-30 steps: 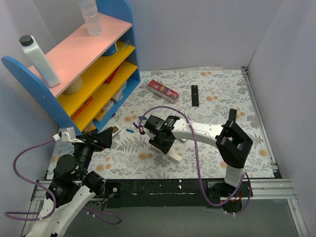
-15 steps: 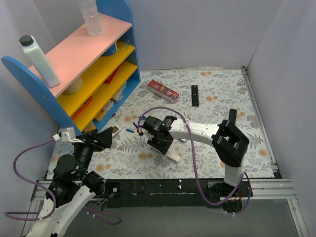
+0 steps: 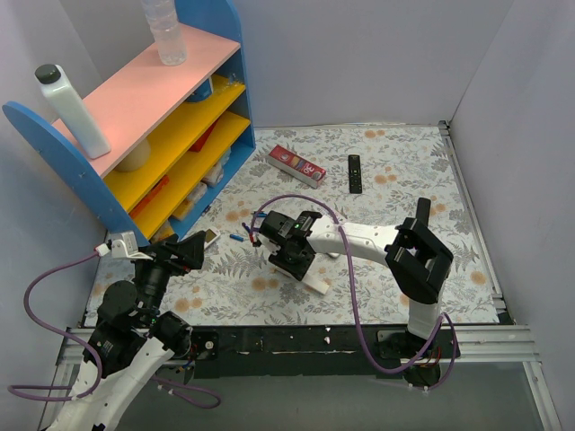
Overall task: Load the batteries into the remote control
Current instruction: Load the battery cover into the remote control.
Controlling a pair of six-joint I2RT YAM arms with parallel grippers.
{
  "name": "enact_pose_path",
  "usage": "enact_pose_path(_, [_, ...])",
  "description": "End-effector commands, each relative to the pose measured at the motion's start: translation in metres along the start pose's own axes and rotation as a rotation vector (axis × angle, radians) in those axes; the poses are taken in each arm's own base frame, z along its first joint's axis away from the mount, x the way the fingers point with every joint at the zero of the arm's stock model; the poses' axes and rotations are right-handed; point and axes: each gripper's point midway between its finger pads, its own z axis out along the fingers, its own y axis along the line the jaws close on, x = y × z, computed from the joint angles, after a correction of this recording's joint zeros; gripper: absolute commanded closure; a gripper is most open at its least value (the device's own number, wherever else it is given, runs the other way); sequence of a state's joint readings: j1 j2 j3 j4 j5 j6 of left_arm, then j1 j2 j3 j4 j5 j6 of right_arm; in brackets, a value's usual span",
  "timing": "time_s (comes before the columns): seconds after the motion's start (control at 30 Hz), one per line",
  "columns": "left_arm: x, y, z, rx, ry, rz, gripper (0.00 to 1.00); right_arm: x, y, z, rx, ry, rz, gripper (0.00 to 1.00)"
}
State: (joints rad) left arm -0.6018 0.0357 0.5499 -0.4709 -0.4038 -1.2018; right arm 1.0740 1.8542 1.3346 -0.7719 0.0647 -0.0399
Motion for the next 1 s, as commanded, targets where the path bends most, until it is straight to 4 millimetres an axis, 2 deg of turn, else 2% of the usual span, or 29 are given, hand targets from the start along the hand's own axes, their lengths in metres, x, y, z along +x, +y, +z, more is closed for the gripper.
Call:
enact_pose_path(0.0, [0.005,0.004,0.001,-0.019,0.015,0.012,0.02,-0.002,0.001,-0.006,-0.006,0.004,-0.026,0.68])
enact_pose_path(0.6, [0.006,0.004,0.002,-0.021,0.022,0.018,0.02,-0.010,-0.001,-0.010,-0.005,0.003,-0.092,0.68])
enact_pose_path(0.83, [0.007,0.004,0.002,-0.021,0.027,0.020,0.02,-0.012,-0.002,-0.010,0.004,0.002,-0.093,0.64])
enact_pose_path(0.97, [0.008,0.004,0.003,-0.018,0.029,0.020,0.02,-0.021,-0.002,-0.020,0.007,-0.039,-0.081,0.63])
